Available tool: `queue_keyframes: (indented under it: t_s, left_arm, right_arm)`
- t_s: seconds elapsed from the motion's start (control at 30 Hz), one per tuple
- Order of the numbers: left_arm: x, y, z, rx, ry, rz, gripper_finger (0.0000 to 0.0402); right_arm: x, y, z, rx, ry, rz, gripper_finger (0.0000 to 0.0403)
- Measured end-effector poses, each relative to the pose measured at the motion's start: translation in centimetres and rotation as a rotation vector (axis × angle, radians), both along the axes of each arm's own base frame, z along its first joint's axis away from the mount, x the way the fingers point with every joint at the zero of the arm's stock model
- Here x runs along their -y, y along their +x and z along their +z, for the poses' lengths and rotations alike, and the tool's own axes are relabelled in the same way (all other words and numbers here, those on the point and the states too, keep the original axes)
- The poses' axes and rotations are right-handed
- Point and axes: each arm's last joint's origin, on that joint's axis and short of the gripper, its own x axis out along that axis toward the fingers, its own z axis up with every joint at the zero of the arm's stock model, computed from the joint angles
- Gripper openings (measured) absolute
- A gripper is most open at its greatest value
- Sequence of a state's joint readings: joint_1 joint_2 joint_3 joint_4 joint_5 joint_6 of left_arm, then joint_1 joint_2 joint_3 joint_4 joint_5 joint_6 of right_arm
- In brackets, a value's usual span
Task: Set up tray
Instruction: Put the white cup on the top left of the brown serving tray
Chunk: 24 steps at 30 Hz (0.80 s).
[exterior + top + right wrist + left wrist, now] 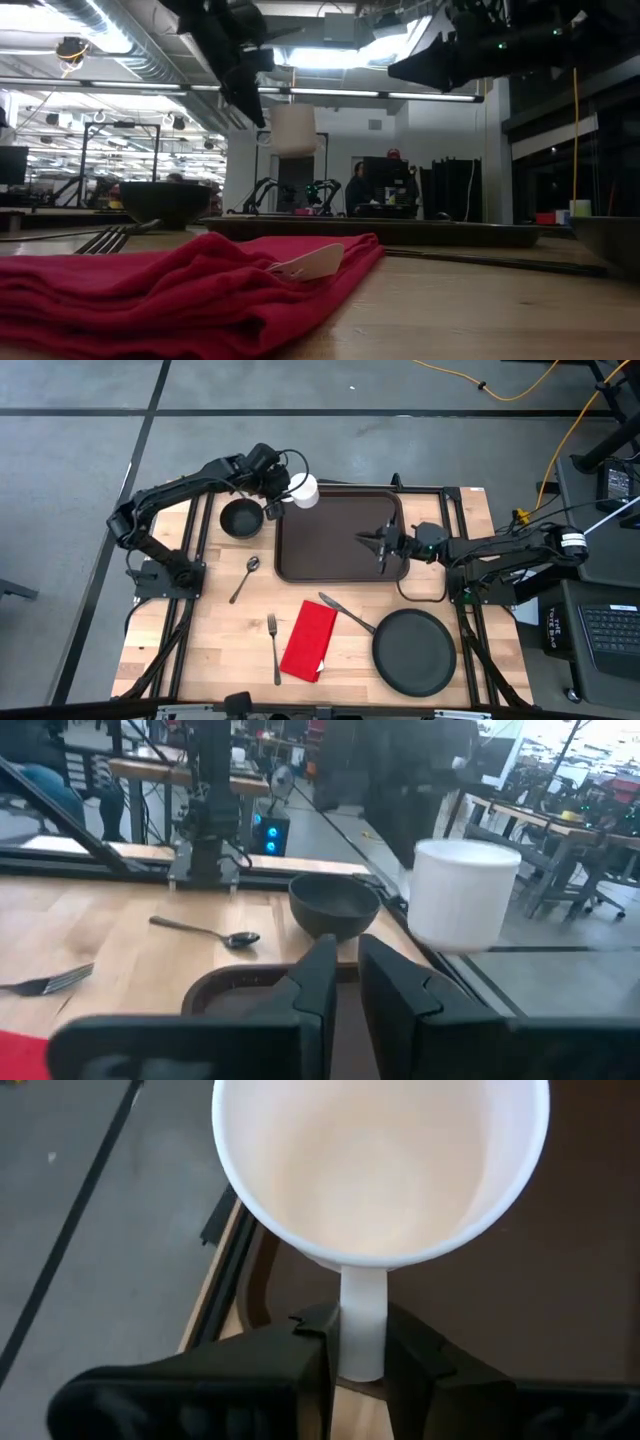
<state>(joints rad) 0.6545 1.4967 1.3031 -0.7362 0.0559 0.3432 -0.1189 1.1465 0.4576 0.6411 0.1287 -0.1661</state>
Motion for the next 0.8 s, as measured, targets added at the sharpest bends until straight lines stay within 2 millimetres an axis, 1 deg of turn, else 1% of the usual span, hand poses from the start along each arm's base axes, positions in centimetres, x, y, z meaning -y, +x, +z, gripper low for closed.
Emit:
queue_keyframes:
  t_s: [0.1, 0.23, 0.33, 0.47, 0.67, 0.8]
  left_arm:
    - [-0.9, 0.5, -0.6, -0.048, -0.036, -0.024, 0.0045]
    - [-2.1, 1.2, -0.4, -0.042, -0.039, -0.049, 0.0045]
    - [-3.0, 1.2, -0.7, -0.044, -0.073, -0.088, 0.0045]
    - [-4.3, 0.9, -0.9, -0.034, -0.106, -0.073, 0.0045]
    - [-6.2, 0.6, -2.9, -0.088, -0.125, -0.067, 0.0045]
    - [-7.0, 1.0, -4.5, -0.118, -0.161, -0.072, 0.0045]
  right_arm:
    - [0.6, -0.1, 0.0, 0.004, 0.001, -0.004, 0.0052]
    - [1.1, -0.2, 0.0, -0.001, 0.003, -0.024, 0.0052]
    - [1.2, -0.2, -0.1, -0.007, 0.006, -0.030, 0.0052]
    - [1.2, -0.2, -0.2, -0.022, 0.009, -0.028, 0.0052]
    - [1.1, -0.2, -0.2, -0.023, 0.015, 0.016, 0.0052]
    - [1.0, -0.2, -0.3, -0.023, 0.018, 0.044, 0.0052]
